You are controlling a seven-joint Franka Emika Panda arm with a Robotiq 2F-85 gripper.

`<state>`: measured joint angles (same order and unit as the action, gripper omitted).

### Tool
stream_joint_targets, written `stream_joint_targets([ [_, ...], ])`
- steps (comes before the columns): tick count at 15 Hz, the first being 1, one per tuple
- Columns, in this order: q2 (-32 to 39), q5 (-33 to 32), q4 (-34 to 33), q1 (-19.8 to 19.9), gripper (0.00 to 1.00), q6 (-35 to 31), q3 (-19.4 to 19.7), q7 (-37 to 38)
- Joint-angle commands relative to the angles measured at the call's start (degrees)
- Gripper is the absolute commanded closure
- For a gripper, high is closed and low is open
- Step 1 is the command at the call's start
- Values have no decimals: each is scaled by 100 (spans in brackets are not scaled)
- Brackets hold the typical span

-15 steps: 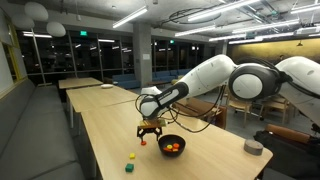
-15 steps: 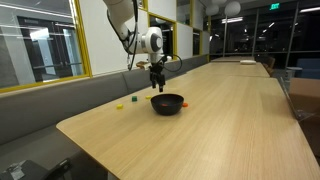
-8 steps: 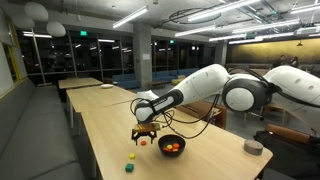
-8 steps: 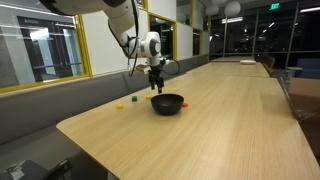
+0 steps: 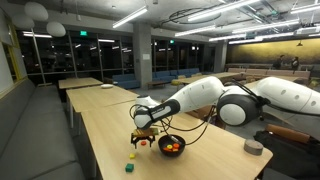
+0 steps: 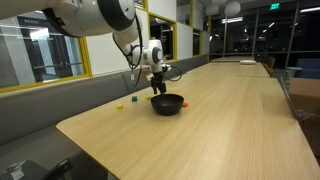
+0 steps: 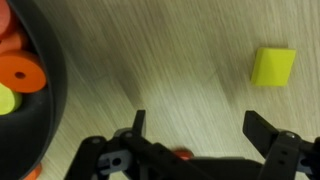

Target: Put some of the orange discs on the table into the bowl

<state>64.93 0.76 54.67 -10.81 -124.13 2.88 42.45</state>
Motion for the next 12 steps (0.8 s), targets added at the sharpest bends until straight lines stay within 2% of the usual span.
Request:
stream_joint_targets([
  [1, 514, 7, -939, 61, 0, 289, 64, -82],
  [12, 1147, -23, -1962, 235, 0, 617, 165, 21],
])
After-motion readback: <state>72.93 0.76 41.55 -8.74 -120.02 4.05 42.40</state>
